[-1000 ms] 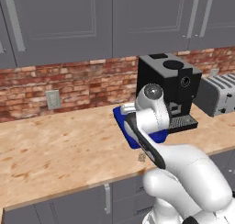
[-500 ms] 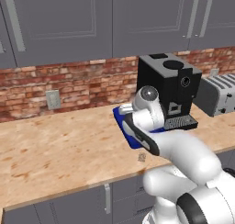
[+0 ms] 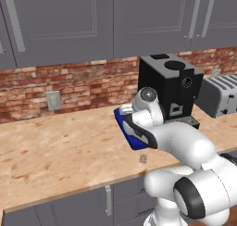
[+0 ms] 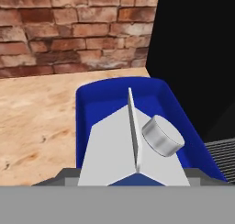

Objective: Take out the milk from the fridge and place it on the tray on the counter. Then take the sugar cube near the tray and place it in the tray.

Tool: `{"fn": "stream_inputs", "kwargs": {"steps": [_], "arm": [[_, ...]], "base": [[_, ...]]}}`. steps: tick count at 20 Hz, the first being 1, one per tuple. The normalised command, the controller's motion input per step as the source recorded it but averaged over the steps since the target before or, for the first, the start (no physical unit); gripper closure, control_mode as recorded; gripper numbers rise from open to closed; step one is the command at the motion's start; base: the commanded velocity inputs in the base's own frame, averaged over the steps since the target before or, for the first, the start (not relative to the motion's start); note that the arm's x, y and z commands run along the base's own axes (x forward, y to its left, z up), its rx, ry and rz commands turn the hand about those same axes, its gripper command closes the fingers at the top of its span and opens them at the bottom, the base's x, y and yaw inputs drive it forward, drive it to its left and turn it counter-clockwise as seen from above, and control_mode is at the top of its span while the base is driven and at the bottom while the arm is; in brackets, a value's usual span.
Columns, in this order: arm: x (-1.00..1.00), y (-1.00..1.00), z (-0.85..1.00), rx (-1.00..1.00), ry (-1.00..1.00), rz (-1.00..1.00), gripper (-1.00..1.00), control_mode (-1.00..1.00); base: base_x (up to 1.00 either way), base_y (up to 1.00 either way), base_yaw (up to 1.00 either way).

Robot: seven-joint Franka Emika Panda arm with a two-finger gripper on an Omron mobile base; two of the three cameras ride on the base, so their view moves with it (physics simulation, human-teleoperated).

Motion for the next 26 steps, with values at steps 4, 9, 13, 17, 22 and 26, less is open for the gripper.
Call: {"fn": "stream_inputs", "kwargs": {"steps": [4,9,13,17,22,26], "arm": [[0.17,-0.09,-0.08,0.00,0.00,0.00,1.00,-1.00],[0.17,-0.08,-0.06,0.00,0.00,0.00,1.00,-1.00],[0.12,-0.04,-0.11,0.00,0.00,0.00,1.00,-1.00],[0.14,0.00,-0.18,0.00,0.00,0.00,1.00,-1.00],[0.10,0.00,-0.23,0.00,0.00,0.00,1.00,-1.00],[0.07,0.00,-0.25,0.00,0.00,0.00,1.00,-1.00]], "base": [[0.00,0.00,0.00],[0.00,0.00,0.00],[0.00,0.00,0.00],[0.00,0.00,0.00],[0.00,0.00,0.00],[0.00,0.00,0.00]]}}
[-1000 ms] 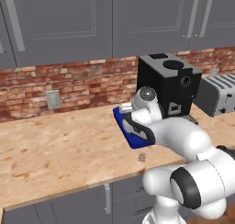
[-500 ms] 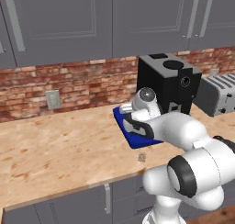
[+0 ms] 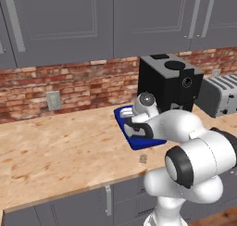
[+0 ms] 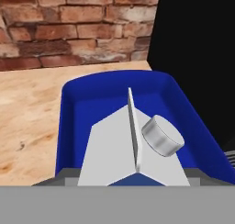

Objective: Take out the milk from the fridge and place it on the tray on the counter. Then take the sugar cube near the tray and place it in the tray.

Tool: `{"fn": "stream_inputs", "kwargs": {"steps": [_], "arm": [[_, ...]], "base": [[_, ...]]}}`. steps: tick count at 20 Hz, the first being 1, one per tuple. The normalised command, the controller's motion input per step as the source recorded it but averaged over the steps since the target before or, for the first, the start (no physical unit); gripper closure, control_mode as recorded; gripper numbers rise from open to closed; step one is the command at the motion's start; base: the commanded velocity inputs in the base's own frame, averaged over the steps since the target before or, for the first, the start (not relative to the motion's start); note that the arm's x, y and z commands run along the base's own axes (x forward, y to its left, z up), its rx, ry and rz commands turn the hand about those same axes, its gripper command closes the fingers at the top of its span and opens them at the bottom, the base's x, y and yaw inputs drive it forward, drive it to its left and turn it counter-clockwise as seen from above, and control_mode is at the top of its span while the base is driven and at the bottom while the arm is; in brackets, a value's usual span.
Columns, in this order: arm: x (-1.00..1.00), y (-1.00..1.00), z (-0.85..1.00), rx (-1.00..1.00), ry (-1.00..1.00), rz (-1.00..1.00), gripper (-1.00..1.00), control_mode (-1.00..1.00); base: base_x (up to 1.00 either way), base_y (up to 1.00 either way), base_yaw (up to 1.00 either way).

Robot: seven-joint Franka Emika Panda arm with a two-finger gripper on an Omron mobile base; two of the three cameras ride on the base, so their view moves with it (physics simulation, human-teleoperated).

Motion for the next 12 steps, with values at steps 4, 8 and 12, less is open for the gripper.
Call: {"fn": "stream_inputs", "kwargs": {"steps": [4,8,12], "arm": [[0.06,0.00,-0.20,0.00,0.00,0.00,1.00,-1.00],[0.02,0.00,-0.07,0.00,0.00,0.00,1.00,-1.00],[0.00,0.00,-0.05,0.00,0.00,0.00,1.00,-1.00]], "base": [[0.00,0.00,0.00],[0.00,0.00,0.00],[0.00,0.00,0.00]]}}
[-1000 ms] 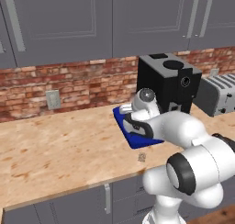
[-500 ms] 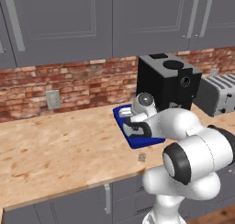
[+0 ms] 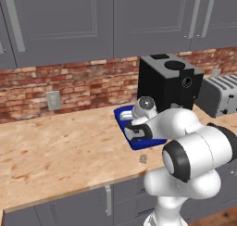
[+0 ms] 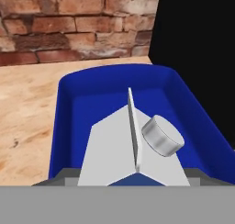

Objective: Take out the milk from the fridge and place it on the tray on the counter. Then take the sugar cube near the tray and place it in the tray.

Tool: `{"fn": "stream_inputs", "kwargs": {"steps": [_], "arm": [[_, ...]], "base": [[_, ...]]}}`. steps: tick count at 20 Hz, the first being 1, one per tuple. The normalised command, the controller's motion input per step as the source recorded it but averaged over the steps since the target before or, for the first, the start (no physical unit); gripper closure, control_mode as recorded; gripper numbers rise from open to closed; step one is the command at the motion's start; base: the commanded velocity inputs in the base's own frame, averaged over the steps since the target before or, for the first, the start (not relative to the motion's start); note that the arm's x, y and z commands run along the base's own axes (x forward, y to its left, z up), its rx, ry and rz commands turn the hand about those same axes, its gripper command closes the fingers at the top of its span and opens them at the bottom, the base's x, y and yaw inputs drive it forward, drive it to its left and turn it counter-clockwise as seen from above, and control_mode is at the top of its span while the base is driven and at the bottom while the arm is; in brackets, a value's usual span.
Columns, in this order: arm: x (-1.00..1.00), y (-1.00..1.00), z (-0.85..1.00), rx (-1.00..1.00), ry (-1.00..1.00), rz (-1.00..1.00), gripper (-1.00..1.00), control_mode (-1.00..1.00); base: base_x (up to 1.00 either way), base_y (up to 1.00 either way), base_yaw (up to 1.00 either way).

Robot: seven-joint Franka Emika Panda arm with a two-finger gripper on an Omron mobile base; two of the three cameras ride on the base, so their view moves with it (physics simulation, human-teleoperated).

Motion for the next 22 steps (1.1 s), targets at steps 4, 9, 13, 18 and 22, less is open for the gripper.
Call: {"fn": "stream_inputs", "kwargs": {"steps": [4,9,13,18,22], "arm": [[0.00,0.00,-0.05,0.00,0.00,0.00,1.00,-1.00],[0.00,0.00,-0.06,0.00,0.00,0.00,1.00,-1.00],[0.00,0.00,-0.14,0.00,0.00,0.00,1.00,-1.00],[0.00,0.00,-0.23,0.00,0.00,0.00,-1.00,-1.00],[0.00,0.00,-0.14,0.00,0.00,0.00,-1.00,-1.00]], "base": [[0.00,0.00,0.00],[0.00,0.00,0.00],[0.00,0.00,0.00],[0.00,0.00,0.00],[0.00,0.00,0.00]]}}
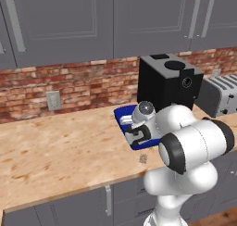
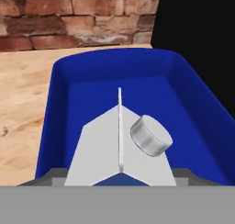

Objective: Take out the milk from the fridge and place it on the tray on the counter. Then take the sugar cube near the tray and place it in the tray.

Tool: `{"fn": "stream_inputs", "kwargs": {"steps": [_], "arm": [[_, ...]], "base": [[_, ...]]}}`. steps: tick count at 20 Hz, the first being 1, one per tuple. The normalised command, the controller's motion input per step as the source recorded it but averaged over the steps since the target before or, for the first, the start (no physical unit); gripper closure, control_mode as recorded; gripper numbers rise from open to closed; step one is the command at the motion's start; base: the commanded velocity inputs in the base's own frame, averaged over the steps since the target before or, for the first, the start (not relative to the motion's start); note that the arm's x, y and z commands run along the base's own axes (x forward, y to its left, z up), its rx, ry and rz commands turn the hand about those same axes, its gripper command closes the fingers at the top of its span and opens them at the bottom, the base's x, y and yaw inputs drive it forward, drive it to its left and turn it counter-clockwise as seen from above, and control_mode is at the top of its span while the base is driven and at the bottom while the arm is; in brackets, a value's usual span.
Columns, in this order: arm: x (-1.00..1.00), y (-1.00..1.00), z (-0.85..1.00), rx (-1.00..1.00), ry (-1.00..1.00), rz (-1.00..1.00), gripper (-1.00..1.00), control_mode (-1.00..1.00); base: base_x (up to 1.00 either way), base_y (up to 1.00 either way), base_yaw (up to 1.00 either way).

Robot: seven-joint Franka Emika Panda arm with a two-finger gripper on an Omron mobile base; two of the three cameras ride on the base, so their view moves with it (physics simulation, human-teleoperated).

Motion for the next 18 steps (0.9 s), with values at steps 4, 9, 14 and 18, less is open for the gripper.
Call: {"fn": "stream_inputs", "kwargs": {"steps": [4,9,14,18], "arm": [[0.00,0.00,-0.07,0.00,0.00,0.00,-1.00,-1.00],[-0.09,0.00,0.00,0.00,-0.02,0.00,-1.00,-1.00],[-0.26,0.00,0.14,0.02,-0.07,0.00,-1.00,-1.00],[-0.34,0.00,0.66,0.03,-0.08,0.00,-1.00,-1.00]], "base": [[0.00,0.00,0.00],[0.00,0.00,0.00],[0.00,0.00,0.00],[0.00,0.00,0.00]]}}
